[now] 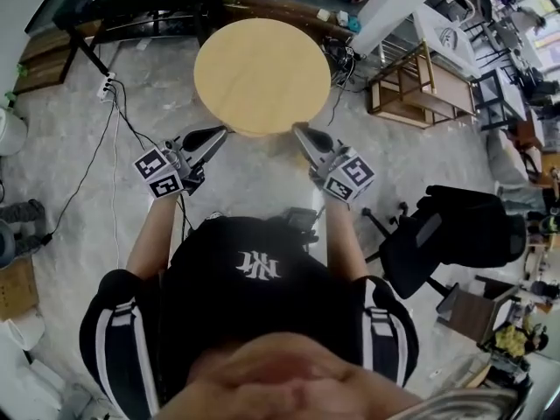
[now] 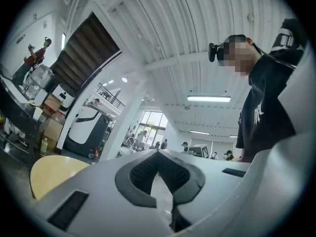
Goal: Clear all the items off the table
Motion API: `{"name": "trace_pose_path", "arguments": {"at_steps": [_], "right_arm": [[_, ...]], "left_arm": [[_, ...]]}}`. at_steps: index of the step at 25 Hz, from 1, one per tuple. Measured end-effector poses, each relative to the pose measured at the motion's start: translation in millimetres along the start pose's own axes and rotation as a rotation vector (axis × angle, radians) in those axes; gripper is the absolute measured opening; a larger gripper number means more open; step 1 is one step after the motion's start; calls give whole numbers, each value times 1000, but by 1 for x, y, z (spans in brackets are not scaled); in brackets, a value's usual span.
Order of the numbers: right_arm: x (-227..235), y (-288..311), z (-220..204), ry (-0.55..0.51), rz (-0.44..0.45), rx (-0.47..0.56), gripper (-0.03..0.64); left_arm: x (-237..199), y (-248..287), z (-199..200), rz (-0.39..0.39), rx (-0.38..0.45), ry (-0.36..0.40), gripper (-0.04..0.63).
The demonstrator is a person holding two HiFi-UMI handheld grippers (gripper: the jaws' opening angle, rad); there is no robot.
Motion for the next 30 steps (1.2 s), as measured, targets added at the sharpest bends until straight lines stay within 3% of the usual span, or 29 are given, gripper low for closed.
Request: {"name": "trace_pose_path", "arguments": {"at_steps": [4, 8, 14, 16, 19, 22, 26, 30], "right_arm": [[-35, 20, 0, 21, 19, -28, 3], [-54, 27, 3, -2, 92, -22, 3], [-47, 17, -1, 103, 192, 58, 5], [-43, 14, 0, 84, 209, 50, 5], [-45, 18, -1, 16, 218, 14, 3], [-47, 19, -9, 24, 246, -34, 3], [-58, 27, -34, 82, 390, -186, 2], [-66, 29, -36, 106, 463, -170, 3]], "left_arm": [[-10, -31, 8, -21, 25, -5, 12], [-12, -36, 14, -28, 70, 13, 12], [-2, -13, 0, -41, 72, 7, 12], [5, -3, 1, -41, 76, 1, 12], [4, 8, -3, -54, 19, -26, 12], [6, 26, -8, -108, -31, -40, 12], [16, 38, -9, -156, -91, 33, 12], [15, 42, -10, -166, -126, 46, 12]]}}
Point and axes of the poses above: the fingertips, and each gripper's own axes: y forward along the fingers, x to its right, z out of its top, the point moved 10 cm from there along -y, backward along the fingers, and after that the axes turned 13 degrees about -z, right-handed, at the moved point
